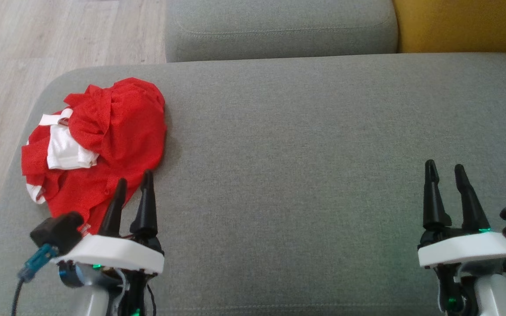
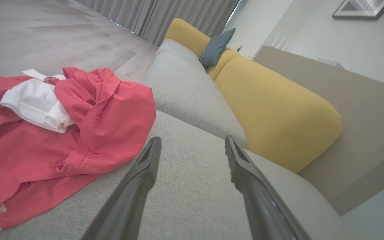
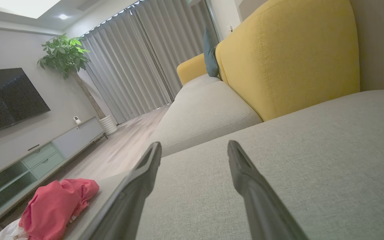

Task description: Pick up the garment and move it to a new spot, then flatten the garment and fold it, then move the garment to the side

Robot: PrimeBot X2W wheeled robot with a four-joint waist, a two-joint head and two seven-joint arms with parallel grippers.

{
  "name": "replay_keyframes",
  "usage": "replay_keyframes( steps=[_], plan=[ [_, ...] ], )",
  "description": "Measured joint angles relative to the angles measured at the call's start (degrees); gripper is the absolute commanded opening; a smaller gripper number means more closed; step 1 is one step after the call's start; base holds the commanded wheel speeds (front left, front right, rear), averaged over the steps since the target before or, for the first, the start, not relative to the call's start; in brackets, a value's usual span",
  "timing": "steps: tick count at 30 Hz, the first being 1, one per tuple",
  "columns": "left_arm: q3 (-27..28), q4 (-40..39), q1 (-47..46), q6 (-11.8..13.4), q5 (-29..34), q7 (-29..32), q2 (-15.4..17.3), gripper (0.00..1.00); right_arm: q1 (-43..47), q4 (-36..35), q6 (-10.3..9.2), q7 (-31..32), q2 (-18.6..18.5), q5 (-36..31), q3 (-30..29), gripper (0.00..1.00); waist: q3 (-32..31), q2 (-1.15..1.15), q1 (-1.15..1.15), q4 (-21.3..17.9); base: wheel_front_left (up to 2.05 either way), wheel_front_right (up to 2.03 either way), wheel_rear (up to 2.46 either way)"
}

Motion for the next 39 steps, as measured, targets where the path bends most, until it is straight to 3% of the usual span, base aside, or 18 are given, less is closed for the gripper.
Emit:
replay_keyframes(
  steps=[3, 19, 23, 29, 39],
  plan=[
    [-0.70, 0.03, 0.00, 0.34, 1.15, -0.09, 0.49, 1.00, 0.02, 0.02, 0.00, -0.03, 0.00, -0.91, 0.12, 1.00, 0.00, 0.00, 0.00, -0.05, 0.00, 0.00, 0.00],
    [-10.60, -2.07, -1.31, 8.65, 14.61, -2.86, 5.16, 1.00, 0.02, -2.40, 0.00, -2.99, -0.03, -15.29, 2.88, 1.00, 0.26, 0.00, 0.00, -0.52, 0.00, 0.00, 0.00],
    [-11.95, -2.70, -1.71, 10.84, 15.70, -3.43, 5.59, 1.00, 0.02, -3.28, 0.00, -3.56, -0.04, -15.77, 3.13, 1.00, 0.38, 0.00, 0.00, -0.38, 0.00, 0.00, 0.00],
    [-10.90, -3.67, -1.34, 10.61, 14.18, -4.36, 4.41, 1.00, 0.11, -1.10, 0.00, -4.76, -0.05, -7.79, 2.67, 1.00, 0.36, 0.00, 0.00, -0.06, 0.00, 0.00, 0.00],
    [-5.50, 0.04, 2.32, 4.48, 15.43, -6.23, 0.91, 1.00, 1.05, 8.79, 0.00, -6.05, -0.07, -0.76, 4.86, 1.00, -0.29, 0.00, 0.00, 0.26, 0.00, 0.00, 0.00]
  ],
)
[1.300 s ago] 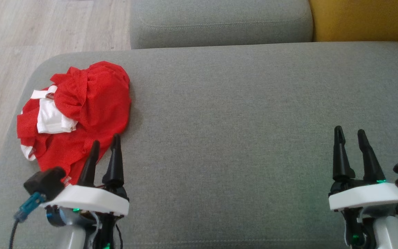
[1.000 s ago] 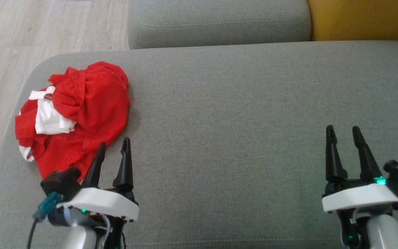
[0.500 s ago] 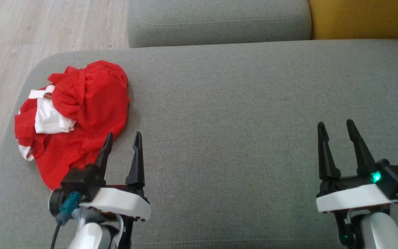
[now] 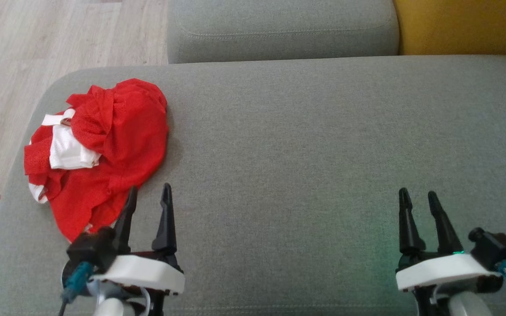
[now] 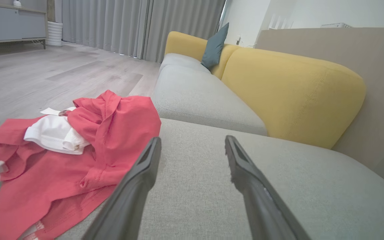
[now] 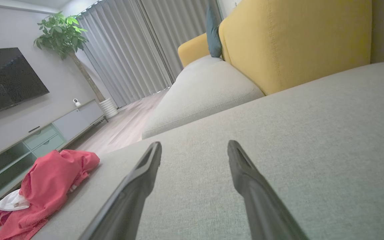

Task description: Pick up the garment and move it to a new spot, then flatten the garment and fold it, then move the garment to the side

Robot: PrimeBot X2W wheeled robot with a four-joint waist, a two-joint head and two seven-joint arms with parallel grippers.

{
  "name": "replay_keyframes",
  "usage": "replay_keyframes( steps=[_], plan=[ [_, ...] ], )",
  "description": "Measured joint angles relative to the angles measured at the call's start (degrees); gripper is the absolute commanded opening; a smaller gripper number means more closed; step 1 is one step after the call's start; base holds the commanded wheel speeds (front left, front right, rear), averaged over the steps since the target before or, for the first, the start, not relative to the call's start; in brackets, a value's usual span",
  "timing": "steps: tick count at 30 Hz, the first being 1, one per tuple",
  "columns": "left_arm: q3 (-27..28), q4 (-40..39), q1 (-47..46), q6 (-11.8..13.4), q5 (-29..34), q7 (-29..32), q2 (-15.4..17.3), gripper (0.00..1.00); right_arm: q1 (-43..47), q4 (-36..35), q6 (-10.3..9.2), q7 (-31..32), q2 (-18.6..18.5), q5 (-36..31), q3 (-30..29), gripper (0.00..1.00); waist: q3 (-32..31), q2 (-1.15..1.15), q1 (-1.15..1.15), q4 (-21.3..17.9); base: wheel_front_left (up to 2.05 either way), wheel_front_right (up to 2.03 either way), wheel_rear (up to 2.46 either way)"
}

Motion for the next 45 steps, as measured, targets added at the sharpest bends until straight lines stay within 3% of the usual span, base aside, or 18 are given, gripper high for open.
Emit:
replay_keyframes(
  steps=[7, 13, 25, 33, 45],
  plan=[
    [1.21, 2.20, 0.08, -1.58, 2.74, -1.05, -0.73, 1.00, -0.14, 2.02, 0.00, -1.05, -0.01, -3.31, 0.47, 1.00, -0.33, 0.00, 0.00, -0.12, 0.00, 0.00, 0.00],
    [0.66, 3.12, 0.08, -1.78, 5.75, -1.65, -0.76, 1.00, -0.34, 0.59, 0.00, -2.05, -0.03, -10.45, 0.14, 1.00, -0.49, 0.00, 0.00, -0.29, 0.00, 0.00, 0.00],
    [-0.35, 3.13, 0.05, -1.26, 5.76, -1.65, -0.80, 1.00, -0.34, -0.80, 0.00, -2.05, -0.04, -10.99, -0.08, 1.00, -0.67, 0.00, 0.00, 1.24, 0.00, 0.00, 0.00],
    [-0.02, 3.18, 0.05, -0.75, 5.76, -1.65, -0.82, 1.00, 0.07, -0.96, 0.00, -2.07, -0.05, -10.98, 1.36, 1.00, -1.29, 0.00, 0.00, 6.50, 0.00, 0.00, 0.00],
    [2.30, 3.14, 1.36, -0.68, 6.82, -1.66, -0.83, 1.00, 1.62, -0.65, 0.00, -2.07, -0.05, -10.24, 4.00, 1.00, -2.84, 0.00, 0.00, 18.22, 0.00, 0.00, 0.00]
  ],
)
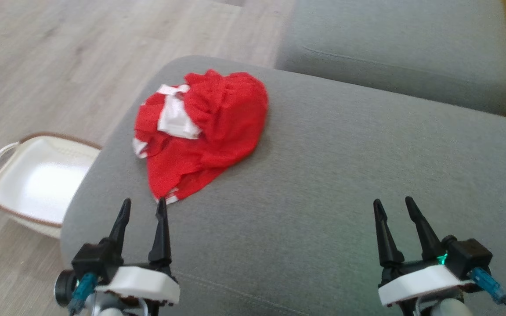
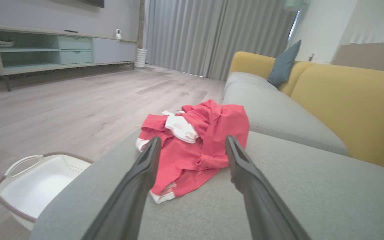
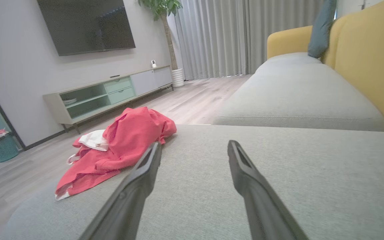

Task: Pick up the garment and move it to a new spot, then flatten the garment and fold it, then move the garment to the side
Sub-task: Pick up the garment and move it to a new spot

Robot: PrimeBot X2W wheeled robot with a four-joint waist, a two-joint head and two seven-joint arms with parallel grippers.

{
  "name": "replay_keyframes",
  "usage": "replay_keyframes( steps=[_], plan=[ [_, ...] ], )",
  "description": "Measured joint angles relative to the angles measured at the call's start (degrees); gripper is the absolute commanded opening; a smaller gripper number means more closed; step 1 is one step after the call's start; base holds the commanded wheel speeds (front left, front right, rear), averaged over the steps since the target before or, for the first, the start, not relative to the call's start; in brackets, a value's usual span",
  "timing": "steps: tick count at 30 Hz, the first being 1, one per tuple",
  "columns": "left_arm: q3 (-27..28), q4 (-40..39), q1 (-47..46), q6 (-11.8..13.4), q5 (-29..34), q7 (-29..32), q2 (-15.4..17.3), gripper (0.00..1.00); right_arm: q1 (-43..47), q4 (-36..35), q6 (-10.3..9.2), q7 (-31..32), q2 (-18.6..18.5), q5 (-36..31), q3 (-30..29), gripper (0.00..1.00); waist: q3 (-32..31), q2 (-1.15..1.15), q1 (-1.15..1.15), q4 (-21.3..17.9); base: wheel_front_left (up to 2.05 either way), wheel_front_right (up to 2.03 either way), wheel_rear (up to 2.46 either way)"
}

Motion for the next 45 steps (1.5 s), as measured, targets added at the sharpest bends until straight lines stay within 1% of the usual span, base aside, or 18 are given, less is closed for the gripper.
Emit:
replay_keyframes(
  steps=[5, 12, 17, 26, 30, 33, 38, 42, 45],
  plan=[
    [0.99, 0.01, 1.43, -0.08, 0.04, 0.00, 0.01, 1.00, 0.03, 0.03, 0.00, 0.00, 0.01, 0.87, 0.99, 1.00, -0.69, 0.00, 0.00, 3.79, 0.00, 0.00, 0.00],
    [1.31, -0.07, 1.44, -0.09, 0.35, 0.00, 0.01, 1.00, 0.07, 0.24, 0.00, 0.00, 0.01, 1.26, 1.54, 1.00, -1.09, 0.00, 0.00, 5.62, 0.00, 0.00, 0.00],
    [1.62, -0.42, 1.45, -0.08, 0.35, 0.00, 0.01, 1.00, 0.07, 0.49, 0.00, 0.00, 0.01, 1.26, 1.78, 1.00, -0.92, 0.00, 0.00, 5.19, 0.00, 0.00, 0.00],
    [3.08, -1.35, 1.40, -0.02, 0.45, 0.00, 0.01, 1.00, 0.05, 0.30, 0.00, 0.00, 0.00, 1.27, 1.66, 1.00, 0.02, 0.00, 0.00, 3.04, 0.00, 0.00, 0.00],
    [5.04, -1.72, 0.58, -0.15, 1.29, 0.00, 0.00, 1.00, -0.30, -0.27, 0.00, 0.00, 0.00, 1.24, 0.46, 1.00, 1.44, 0.00, 0.00, 1.60, 0.00, 0.00, 0.00],
    [7.19, -1.88, -1.69, -1.24, 1.46, 0.00, -0.04, 1.00, -0.94, -0.98, 0.00, 0.00, -0.01, 0.38, -0.96, 1.00, 2.98, 0.00, 0.00, 0.24, 0.00, 0.00, 0.00],
    [10.09, -0.86, -9.46, -4.26, 1.96, -0.02, 0.74, 1.00, -3.14, -2.78, 0.00, 0.00, 0.00, -0.93, -3.24, 1.00, 6.27, 0.00, 0.00, -2.56, 0.00, 0.00, 0.00],
    [10.94, 2.97, -16.72, -7.24, 2.45, -0.38, 4.08, 1.00, -5.33, -4.99, 0.00, -0.15, -0.03, -1.79, -5.13, 1.00, 9.52, 0.00, 0.00, -5.11, 0.00, 0.00, 0.00],
    [11.77, 6.42, -20.73, -8.36, 2.15, 0.22, 5.52, 1.00, -6.17, -5.86, 0.00, -0.15, -0.03, -1.86, -5.86, 1.00, 11.10, 0.00, 0.00, -6.51, 0.00, 0.00, 0.00]
  ],
)
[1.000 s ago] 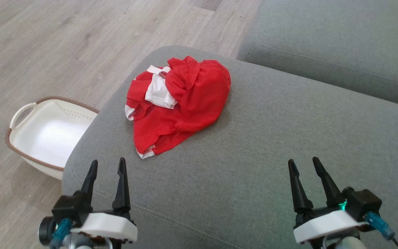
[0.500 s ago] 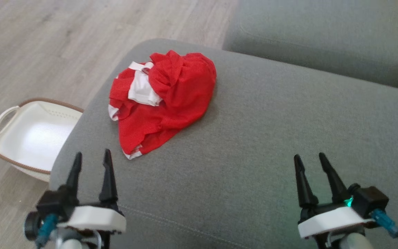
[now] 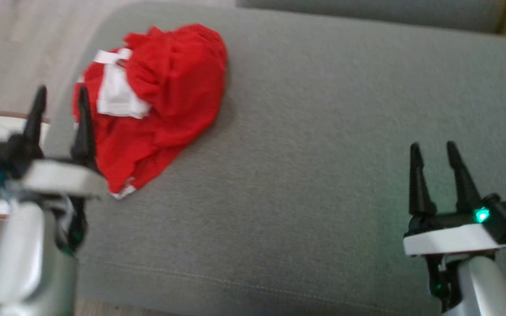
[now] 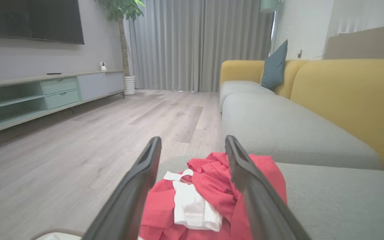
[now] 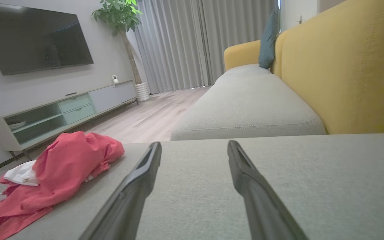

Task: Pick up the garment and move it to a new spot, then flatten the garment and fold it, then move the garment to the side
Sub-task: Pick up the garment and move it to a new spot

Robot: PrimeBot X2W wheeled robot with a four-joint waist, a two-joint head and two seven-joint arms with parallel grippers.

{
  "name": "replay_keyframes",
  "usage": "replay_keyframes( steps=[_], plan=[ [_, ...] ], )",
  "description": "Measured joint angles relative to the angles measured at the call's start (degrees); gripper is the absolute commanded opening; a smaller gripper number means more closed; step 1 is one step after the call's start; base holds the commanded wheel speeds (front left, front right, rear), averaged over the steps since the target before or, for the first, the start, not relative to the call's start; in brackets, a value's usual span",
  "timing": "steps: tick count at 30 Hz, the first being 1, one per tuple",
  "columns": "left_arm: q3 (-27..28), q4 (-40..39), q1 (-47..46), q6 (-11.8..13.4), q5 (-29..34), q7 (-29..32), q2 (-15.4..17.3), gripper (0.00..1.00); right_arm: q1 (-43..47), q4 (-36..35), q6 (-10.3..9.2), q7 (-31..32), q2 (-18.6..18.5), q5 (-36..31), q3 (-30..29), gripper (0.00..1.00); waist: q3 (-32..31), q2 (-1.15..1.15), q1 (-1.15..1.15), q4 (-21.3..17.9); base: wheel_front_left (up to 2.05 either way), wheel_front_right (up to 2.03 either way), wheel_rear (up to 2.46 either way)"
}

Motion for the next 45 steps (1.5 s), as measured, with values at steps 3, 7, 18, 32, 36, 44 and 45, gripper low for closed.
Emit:
replay_keyframes(
  steps=[3, 7, 18, 32, 36, 44, 45],
  plan=[
    [-0.07, 4.98, -6.37, -1.80, -0.87, 3.88, 2.75, 1.00, -0.81, -1.33, 0.00, 0.00, -0.04, -0.22, -0.67, 1.00, 2.54, 0.00, 0.00, -2.07, 0.00, 0.00, 0.00],
    [-2.57, 11.61, -14.42, -3.87, -1.40, 11.01, 6.05, 1.00, -2.43, -2.80, 0.00, 0.00, -0.07, -0.51, -0.74, 1.00, 5.87, 0.00, 0.00, -4.79, 0.00, 0.00, 0.00],
    [-13.11, 28.46, -28.71, -4.82, -5.04, 20.17, 13.66, 1.00, -3.91, -4.22, 0.00, 0.00, -0.09, -0.40, 0.01, 1.00, 13.00, 0.00, 0.01, -11.65, 0.00, 0.00, 0.00],
    [-20.64, 38.51, -34.67, -4.82, -12.49, 17.08, 16.89, 0.00, -5.17, -4.59, 0.00, -0.01, -0.10, 0.37, -0.04, 1.00, 15.34, 0.00, 0.00, -15.09, 0.00, 0.00, 0.00],
    [-20.59, 38.43, -35.57, -4.79, -12.45, 10.89, 16.86, 0.00, -5.17, -3.97, 0.00, -0.01, -0.10, 0.63, 0.05, 1.00, 13.54, 0.00, 0.00, -14.96, 0.00, 0.00, 0.00],
    [-20.31, 33.97, -35.91, -2.47, -12.37, 4.16, 16.52, 0.00, -4.70, -2.78, 0.00, -0.01, -0.10, 1.64, 2.21, 1.00, 8.50, 0.00, 0.00, -14.66, 0.00, 0.00, 0.00],
    [-20.28, 32.79, -35.91, -2.01, -12.37, 3.77, 16.49, 0.00, -4.65, -2.75, 0.00, -0.01, -0.10, 1.70, 2.91, 1.00, 7.78, 0.00, 0.00, -14.65, 0.00, 0.00, 0.00]
  ],
)
